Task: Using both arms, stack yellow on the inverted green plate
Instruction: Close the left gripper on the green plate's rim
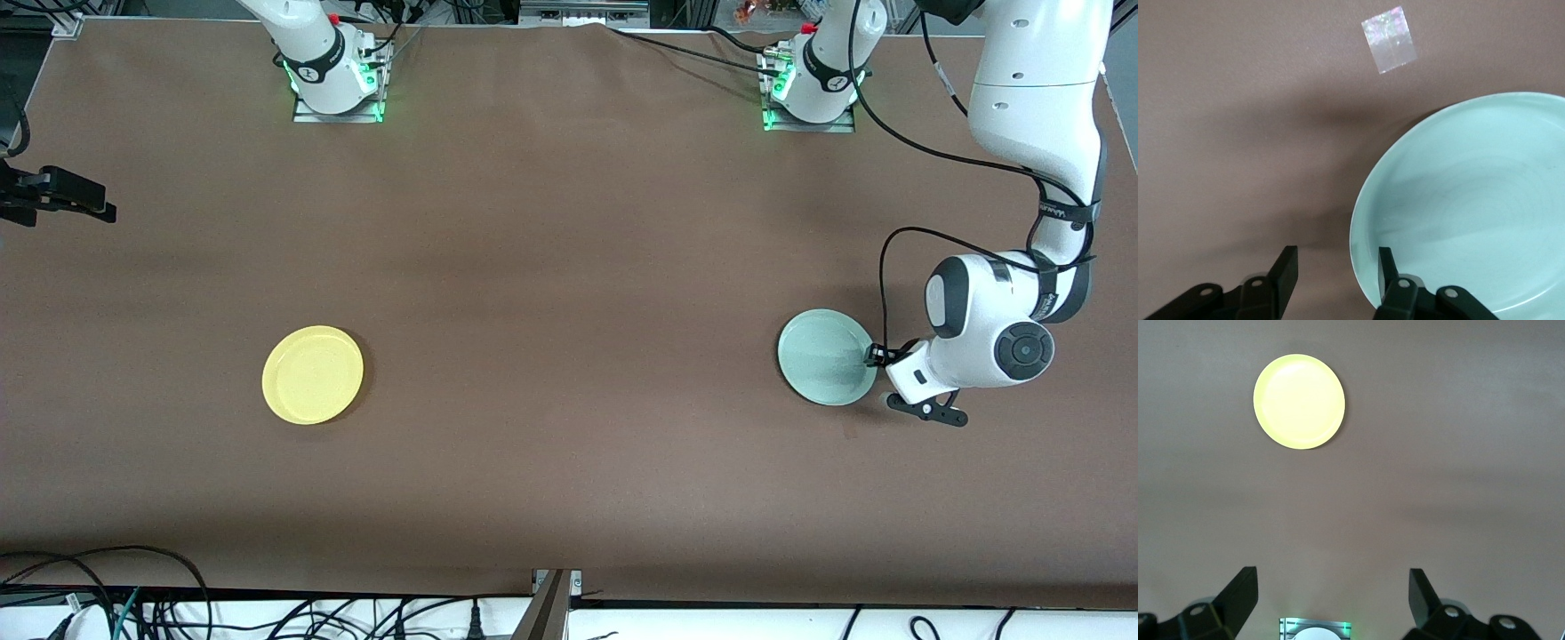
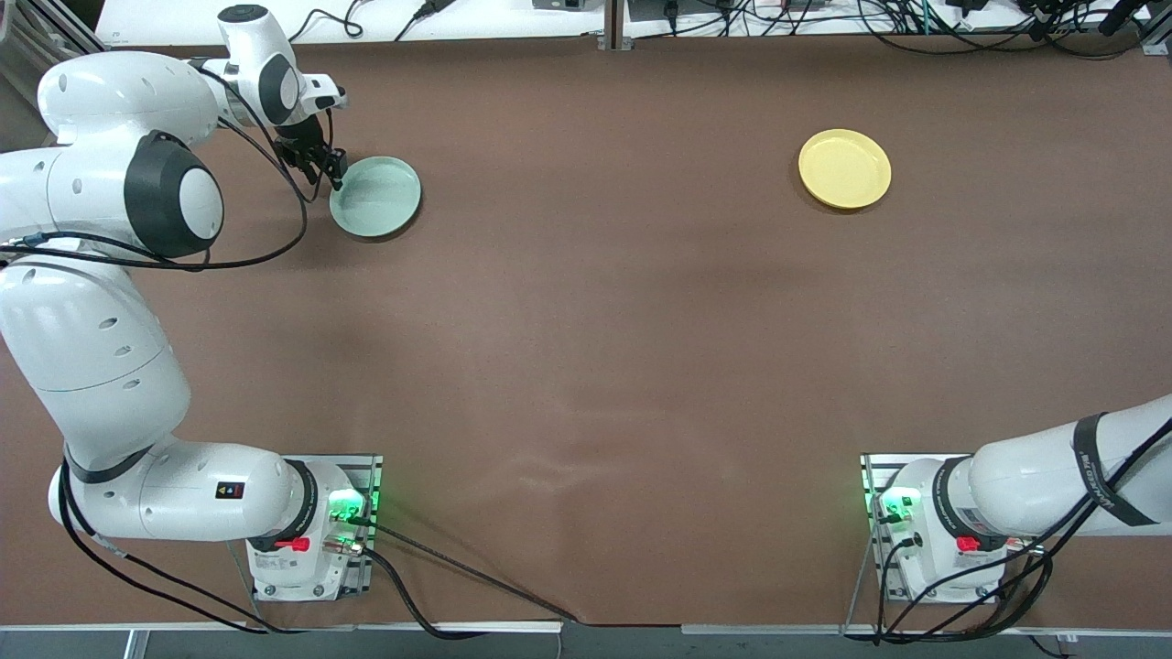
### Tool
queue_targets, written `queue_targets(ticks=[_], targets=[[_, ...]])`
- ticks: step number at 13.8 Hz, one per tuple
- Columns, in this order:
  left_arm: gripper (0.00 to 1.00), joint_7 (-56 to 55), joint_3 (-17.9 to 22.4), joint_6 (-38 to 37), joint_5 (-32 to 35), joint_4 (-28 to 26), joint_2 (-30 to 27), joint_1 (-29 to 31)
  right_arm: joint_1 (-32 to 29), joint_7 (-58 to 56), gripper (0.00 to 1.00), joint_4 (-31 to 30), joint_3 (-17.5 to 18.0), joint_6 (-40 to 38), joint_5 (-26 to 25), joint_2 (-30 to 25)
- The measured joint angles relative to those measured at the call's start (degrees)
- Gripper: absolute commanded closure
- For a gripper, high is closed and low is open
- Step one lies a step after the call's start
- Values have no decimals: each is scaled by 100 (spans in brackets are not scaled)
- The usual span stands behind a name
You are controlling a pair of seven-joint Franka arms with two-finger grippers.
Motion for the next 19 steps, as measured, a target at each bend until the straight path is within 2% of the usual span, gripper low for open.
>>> queue_targets(ticks=[3,8,12,14,19], targets=[[54,9,-3,87,0,-69,1,0,0,0,0,0,0,0,0,0],[65,11,-68,171,0,-164,9,-1,0,0,0,0,0,0,0,0],[67,11,-88,175,0,-164,9,-2,0,0,0,0,0,0,0,0],[71,11,-88,176,0,-164,9,-2,0,0,0,0,0,0,0,0],[71,11,-88,176,0,-164,10,10,0,0,0,0,0,0,0,0]])
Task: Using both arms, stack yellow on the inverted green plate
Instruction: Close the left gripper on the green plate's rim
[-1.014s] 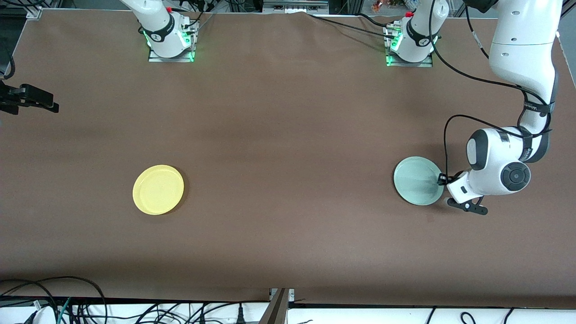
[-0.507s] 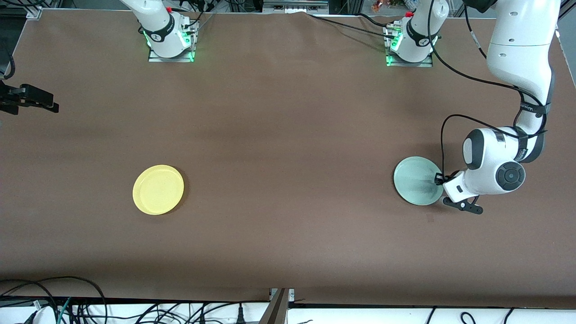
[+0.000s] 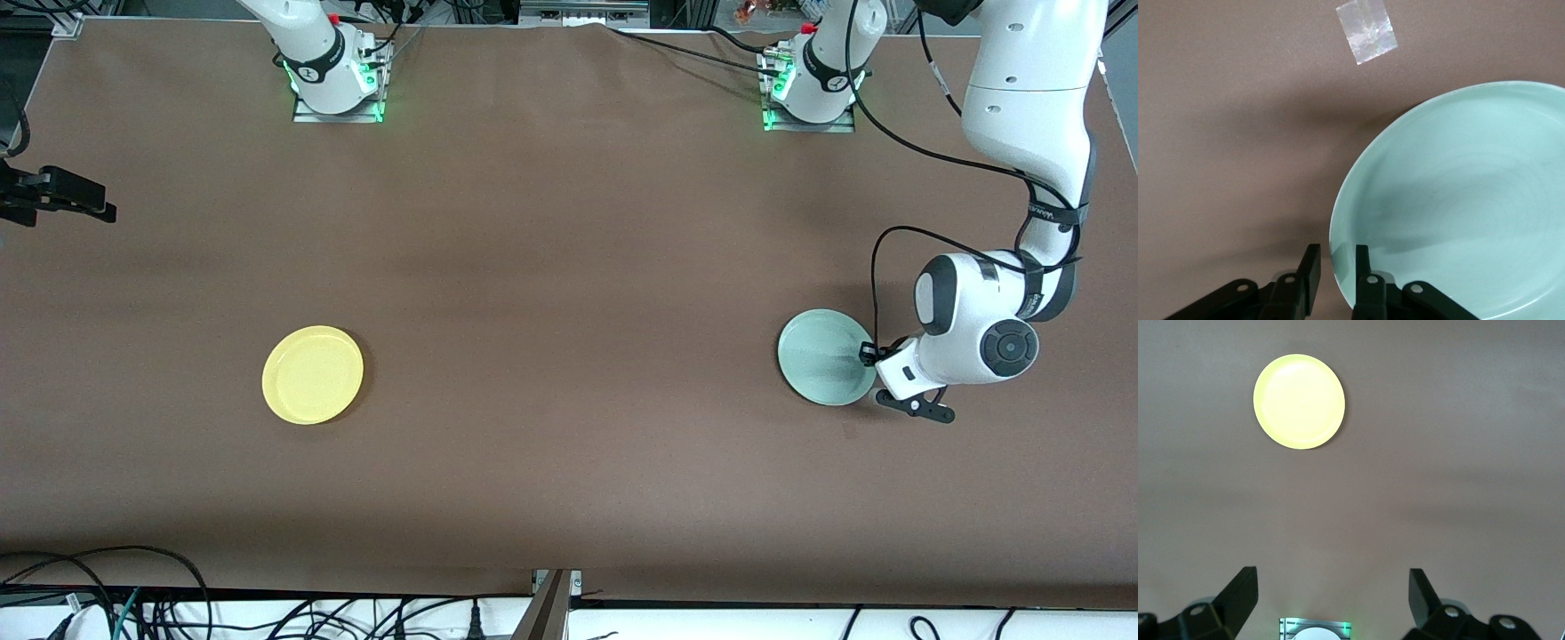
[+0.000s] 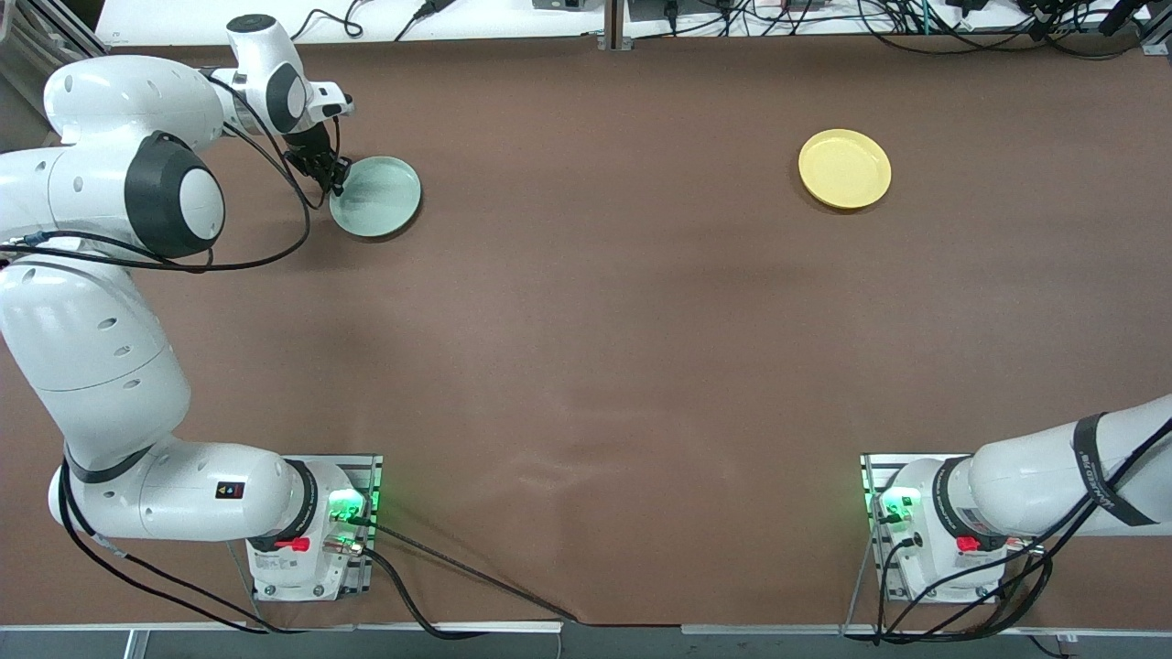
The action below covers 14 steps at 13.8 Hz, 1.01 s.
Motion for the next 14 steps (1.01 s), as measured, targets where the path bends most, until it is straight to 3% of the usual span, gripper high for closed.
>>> queue_targets(ticks=[14], targets=[[73,0,0,0,0,0,0,24,-11,0,0,0,0,0,0,0]])
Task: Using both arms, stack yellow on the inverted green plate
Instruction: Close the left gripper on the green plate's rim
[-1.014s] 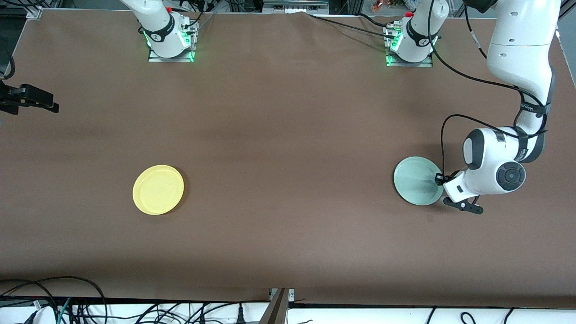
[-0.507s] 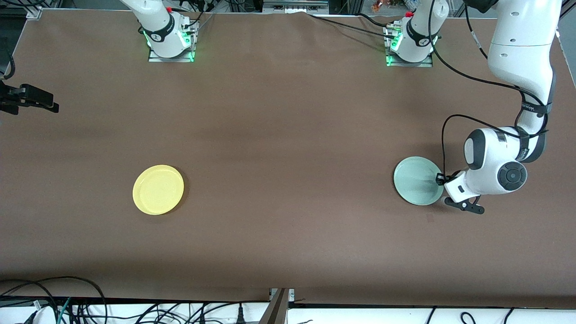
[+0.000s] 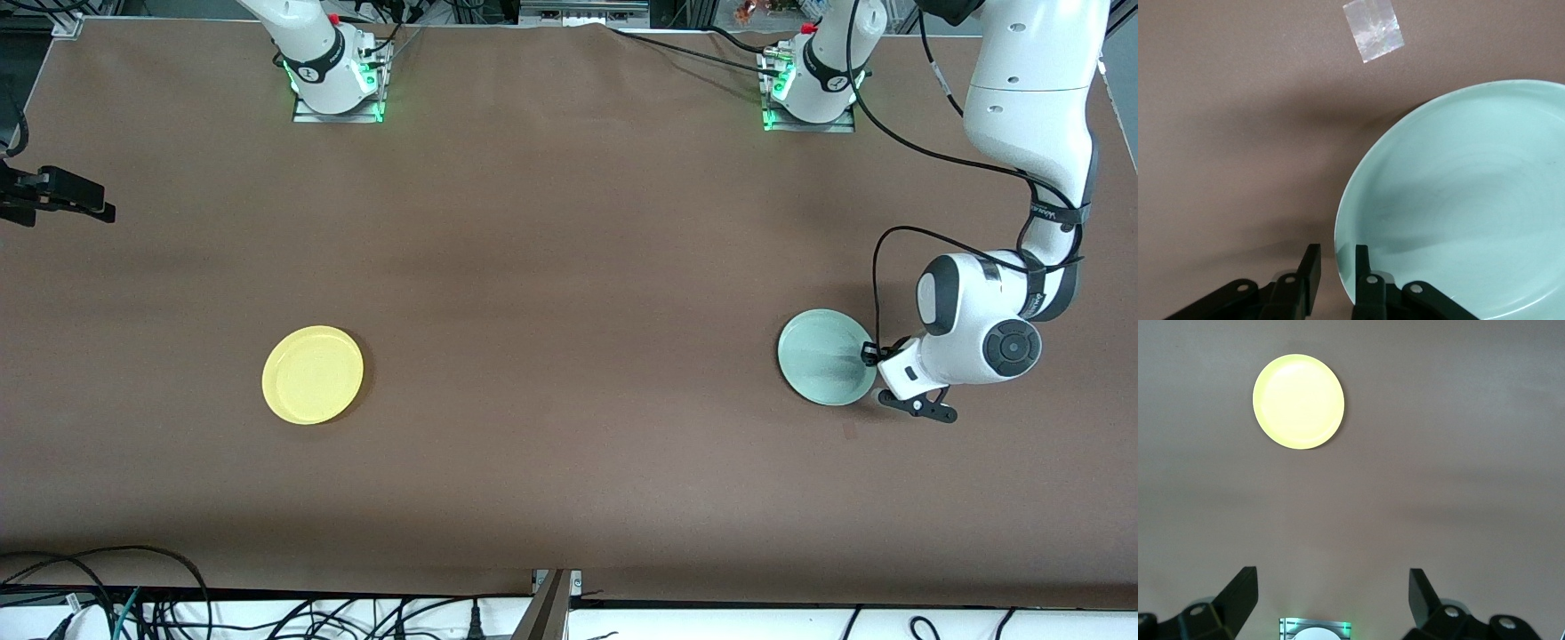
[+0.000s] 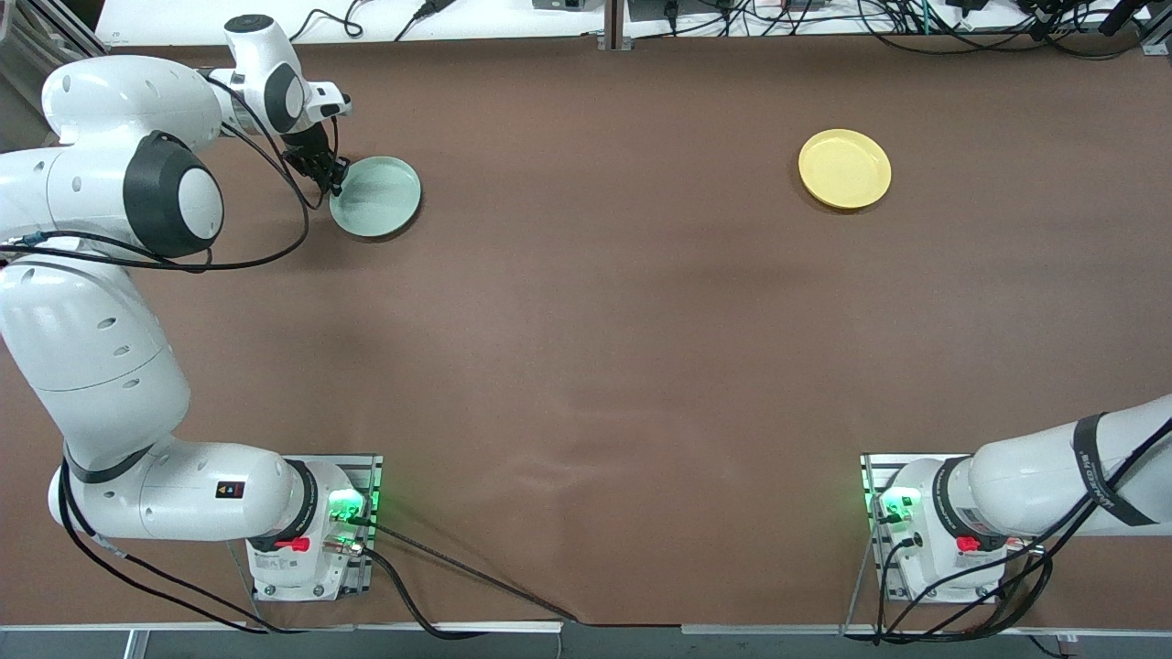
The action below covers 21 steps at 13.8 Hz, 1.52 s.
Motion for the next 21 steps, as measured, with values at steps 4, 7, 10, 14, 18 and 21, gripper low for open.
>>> queue_targets(ticks=[4,7,10,14,18,21], targets=[[74,14,0,0,0,0,0,0,-1,0,0,0,0,0,0,0],[77,38,0,0,0,0,0,0,-1,0,0,0,0,0,0,0],[82,42,0,0,0,0,0,0,-1,0,0,0,0,0,0,0],[100,43,0,0,-14,0,0,0,-2,0,0,0,0,0,0,0],[100,46,-3,-7,-36,3,-28,0,-6,0,0,0,0,0,0,0],[100,97,-6,1,-36,131,-58,-3,-7,0,0,0,0,0,0,0]])
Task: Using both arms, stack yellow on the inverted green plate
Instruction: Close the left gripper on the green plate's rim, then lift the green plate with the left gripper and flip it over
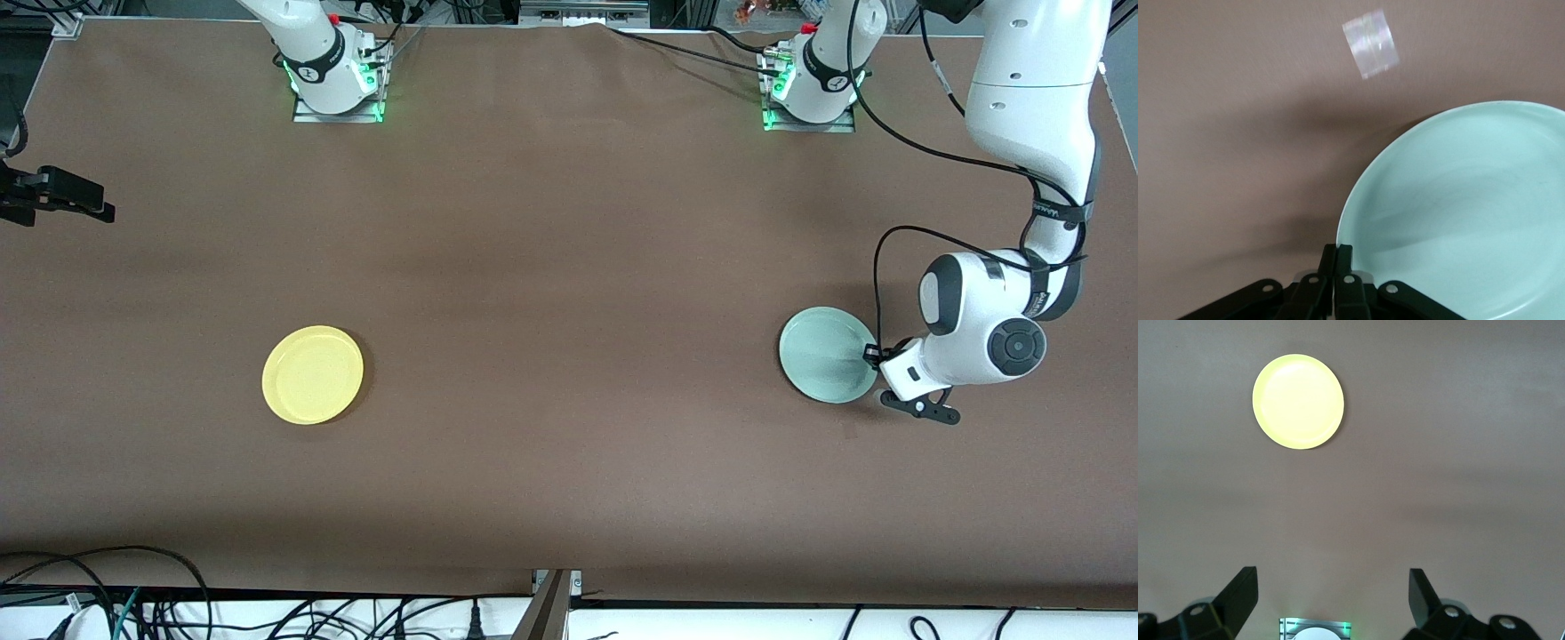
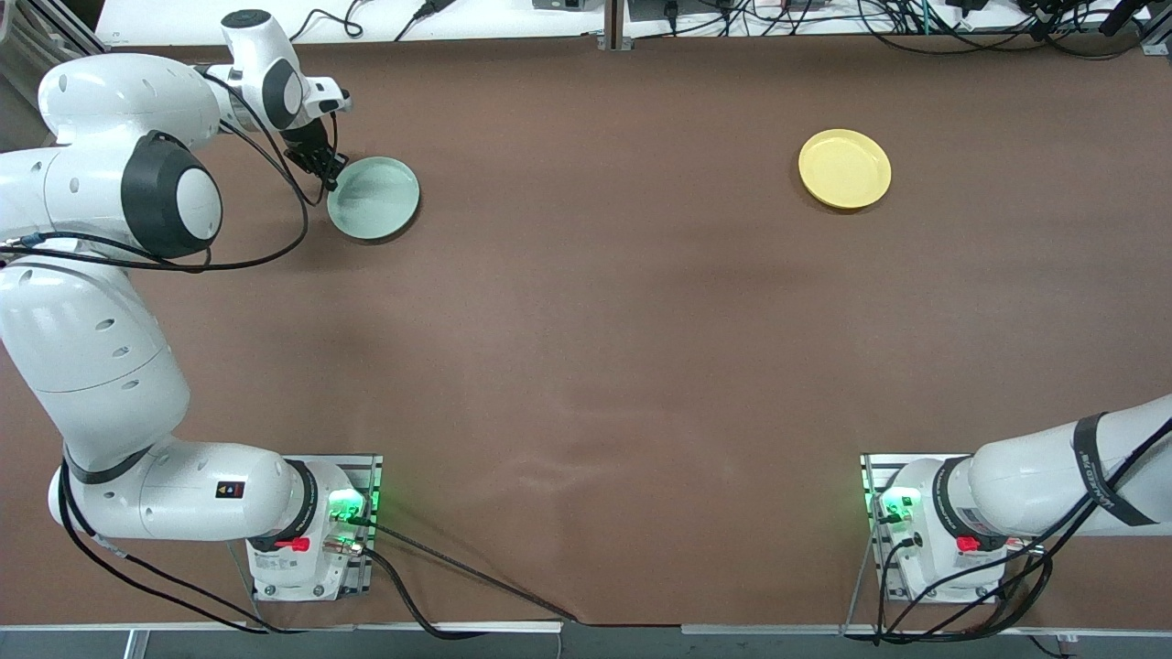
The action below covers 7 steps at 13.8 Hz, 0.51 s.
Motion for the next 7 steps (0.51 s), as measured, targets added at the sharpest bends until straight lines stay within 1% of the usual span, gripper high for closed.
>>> queue_targets(ticks=[3,7], targets=[[100,384,0,-207,0,528,-60,-6,0,0,0,0,0,0,0,0],[100,546,-7,-555,60,1216,-94,-72,0,0,0,0,0,0,0,0]])
